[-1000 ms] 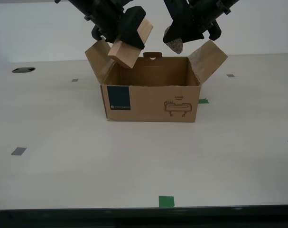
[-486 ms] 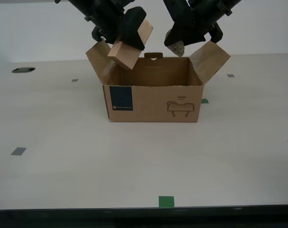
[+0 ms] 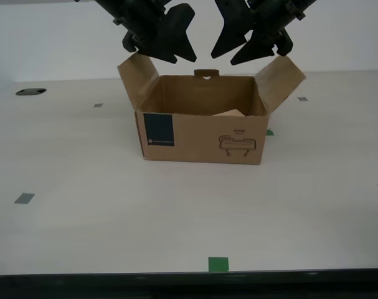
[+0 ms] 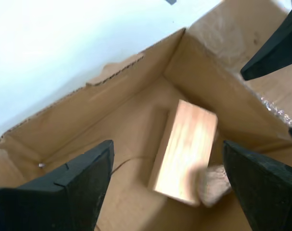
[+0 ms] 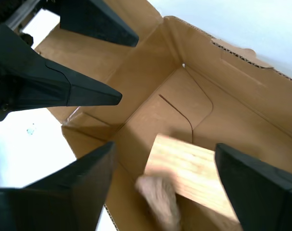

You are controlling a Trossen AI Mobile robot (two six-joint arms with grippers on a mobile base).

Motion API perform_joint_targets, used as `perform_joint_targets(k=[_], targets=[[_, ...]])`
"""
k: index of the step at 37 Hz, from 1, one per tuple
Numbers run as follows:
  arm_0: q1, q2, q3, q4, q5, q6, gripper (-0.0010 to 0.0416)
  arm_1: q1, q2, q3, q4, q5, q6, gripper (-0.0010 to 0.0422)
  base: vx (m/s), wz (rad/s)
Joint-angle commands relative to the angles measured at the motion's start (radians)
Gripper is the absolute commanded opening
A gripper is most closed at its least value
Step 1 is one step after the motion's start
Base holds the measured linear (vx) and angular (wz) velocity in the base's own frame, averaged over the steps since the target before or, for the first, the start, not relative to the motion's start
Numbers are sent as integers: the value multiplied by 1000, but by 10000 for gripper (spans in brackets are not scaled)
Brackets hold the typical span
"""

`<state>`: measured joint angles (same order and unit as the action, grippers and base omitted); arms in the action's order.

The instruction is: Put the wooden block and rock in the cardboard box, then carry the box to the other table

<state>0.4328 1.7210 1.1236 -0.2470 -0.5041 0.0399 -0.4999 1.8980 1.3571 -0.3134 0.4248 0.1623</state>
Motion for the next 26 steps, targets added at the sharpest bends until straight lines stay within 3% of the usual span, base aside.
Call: perform_joint_targets(k=[1, 8, 17, 23, 26], targets=[[0, -2, 1, -2, -4, 5, 327, 0, -1, 15, 0, 6, -21, 318, 0, 0], [0, -55, 1, -37, -20, 8, 360, 8, -23, 61, -76, 6, -71, 334, 0, 0], [-8, -204, 1, -126, -18, 8, 339, 17, -106, 87, -166, 5, -95, 326, 0, 0], [-8, -308, 1, -195, -16, 13, 317, 21, -169, 87, -209, -3, -195, 327, 0, 0], [-8, -355, 1, -224, 31, 18, 307, 23, -198, 90, -230, -5, -230, 333, 0, 0]])
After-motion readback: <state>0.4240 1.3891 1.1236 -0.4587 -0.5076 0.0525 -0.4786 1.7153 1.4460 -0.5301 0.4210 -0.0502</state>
